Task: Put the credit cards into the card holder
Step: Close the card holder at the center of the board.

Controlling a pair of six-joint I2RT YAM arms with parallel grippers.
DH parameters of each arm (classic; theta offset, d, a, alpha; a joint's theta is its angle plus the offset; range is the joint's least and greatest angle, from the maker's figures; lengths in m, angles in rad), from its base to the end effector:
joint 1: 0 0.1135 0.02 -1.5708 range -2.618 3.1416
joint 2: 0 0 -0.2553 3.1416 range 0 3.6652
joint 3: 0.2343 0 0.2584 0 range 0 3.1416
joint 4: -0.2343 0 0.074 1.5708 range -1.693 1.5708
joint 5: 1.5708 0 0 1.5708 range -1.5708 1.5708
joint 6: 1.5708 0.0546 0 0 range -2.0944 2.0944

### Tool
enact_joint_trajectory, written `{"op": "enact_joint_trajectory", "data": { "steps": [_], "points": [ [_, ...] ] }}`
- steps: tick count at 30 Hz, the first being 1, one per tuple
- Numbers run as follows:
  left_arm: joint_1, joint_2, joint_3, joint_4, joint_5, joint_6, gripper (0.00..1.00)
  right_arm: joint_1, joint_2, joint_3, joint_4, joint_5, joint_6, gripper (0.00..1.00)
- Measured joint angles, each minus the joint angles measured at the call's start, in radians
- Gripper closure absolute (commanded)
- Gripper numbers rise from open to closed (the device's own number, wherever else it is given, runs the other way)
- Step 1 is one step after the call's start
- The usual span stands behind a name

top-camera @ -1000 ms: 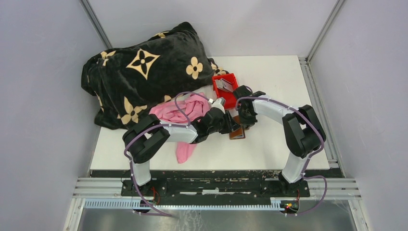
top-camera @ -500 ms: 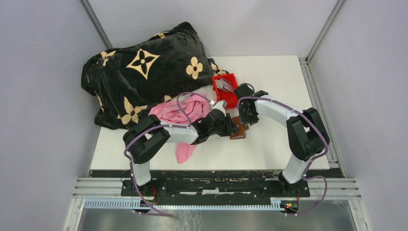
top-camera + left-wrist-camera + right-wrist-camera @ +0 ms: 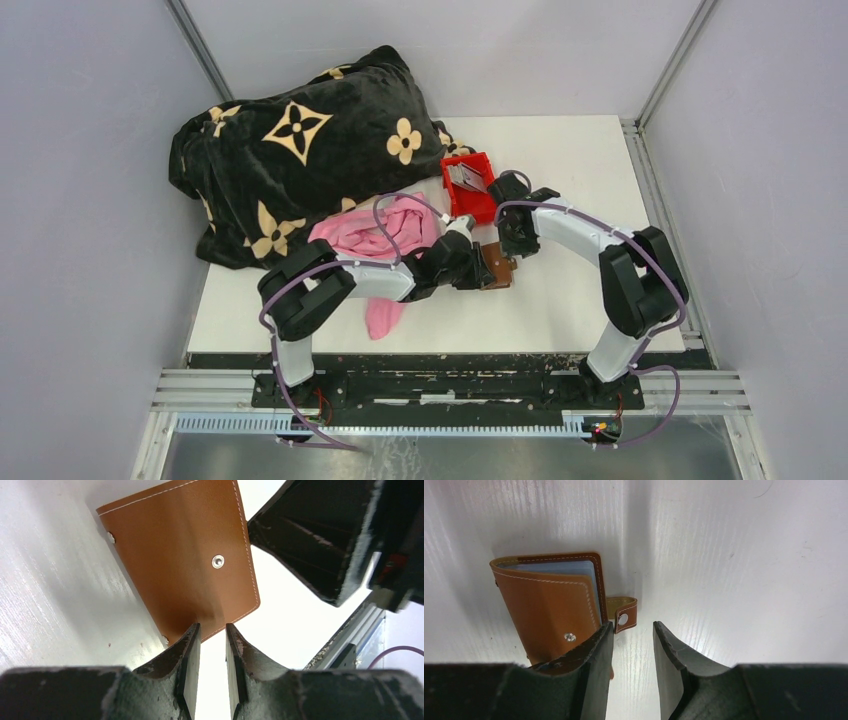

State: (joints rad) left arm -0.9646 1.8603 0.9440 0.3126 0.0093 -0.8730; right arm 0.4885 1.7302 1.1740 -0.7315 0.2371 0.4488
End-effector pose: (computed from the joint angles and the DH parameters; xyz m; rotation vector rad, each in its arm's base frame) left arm 0.2271 -0.3285 0.1223 0.1146 2.3725 -0.9982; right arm 0.3073 0.1488 0.1618 -0.0080 2.7815 -0.1165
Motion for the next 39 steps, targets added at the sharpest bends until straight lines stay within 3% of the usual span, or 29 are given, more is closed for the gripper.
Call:
{"op": "enact_joint_trajectory", "data": {
  "steps": [30, 39],
  "points": [
    [-0.022, 0.05, 0.148, -0.232, -0.06, 0.026, 0.68, 0.008, -0.018, -0.005, -0.001, -0.019, 0.0, 0.56],
    [-0.024, 0.056, 0.164, -0.259, -0.063, 0.035, 0.68, 0.015, 0.03, 0.008, 0.001, -0.018, 0.0, 0.68]
  ]
}}
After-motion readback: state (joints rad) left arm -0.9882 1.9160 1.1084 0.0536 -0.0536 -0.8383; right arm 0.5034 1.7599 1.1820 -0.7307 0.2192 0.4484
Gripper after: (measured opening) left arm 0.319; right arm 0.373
